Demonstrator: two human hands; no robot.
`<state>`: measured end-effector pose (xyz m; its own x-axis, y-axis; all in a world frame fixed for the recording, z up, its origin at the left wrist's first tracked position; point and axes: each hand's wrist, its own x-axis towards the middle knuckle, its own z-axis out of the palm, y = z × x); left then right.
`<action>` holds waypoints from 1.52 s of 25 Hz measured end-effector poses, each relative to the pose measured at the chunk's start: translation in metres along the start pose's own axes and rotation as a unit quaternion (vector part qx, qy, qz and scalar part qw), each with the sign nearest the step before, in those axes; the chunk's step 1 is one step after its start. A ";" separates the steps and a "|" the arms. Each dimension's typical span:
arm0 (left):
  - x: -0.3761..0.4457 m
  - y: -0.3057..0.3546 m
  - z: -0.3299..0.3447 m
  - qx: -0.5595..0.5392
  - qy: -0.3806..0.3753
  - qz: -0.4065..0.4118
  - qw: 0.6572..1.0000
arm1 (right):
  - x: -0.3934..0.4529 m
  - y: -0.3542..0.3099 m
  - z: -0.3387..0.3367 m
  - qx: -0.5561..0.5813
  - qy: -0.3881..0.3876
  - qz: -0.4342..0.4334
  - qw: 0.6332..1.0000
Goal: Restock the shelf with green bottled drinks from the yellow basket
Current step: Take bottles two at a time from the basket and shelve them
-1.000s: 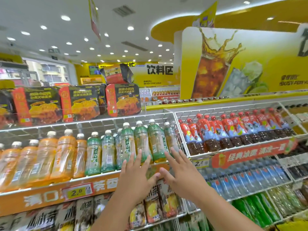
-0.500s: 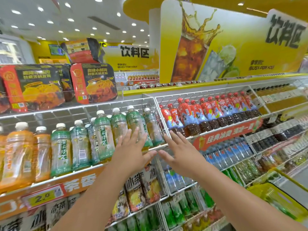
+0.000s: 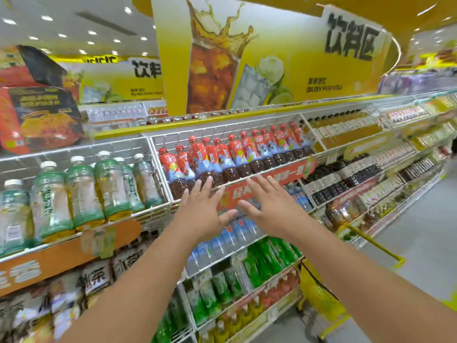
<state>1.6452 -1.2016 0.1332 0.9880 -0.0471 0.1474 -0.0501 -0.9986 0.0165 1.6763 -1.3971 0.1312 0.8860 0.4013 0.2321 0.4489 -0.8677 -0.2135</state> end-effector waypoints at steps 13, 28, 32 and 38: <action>0.122 0.296 0.052 -0.039 0.010 0.137 0.990 | -0.088 0.310 -0.067 -0.069 0.020 0.133 0.989; 0.381 0.470 0.160 -0.074 0.055 0.193 0.977 | 0.041 0.567 -0.026 -0.070 0.044 0.202 0.976; 0.447 0.501 0.181 -0.069 0.041 0.183 0.980 | 0.081 0.631 -0.021 -0.044 0.049 0.200 0.978; 0.514 0.548 0.225 -0.062 0.026 0.126 0.990 | 0.131 0.736 -0.003 0.002 0.031 0.165 0.986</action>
<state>2.1584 -1.7786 -0.0040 0.9334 -0.2896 0.2121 -0.3143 -0.9447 0.0934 2.1219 -1.9839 0.0074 0.9750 0.0787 0.2080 0.1384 -0.9469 -0.2903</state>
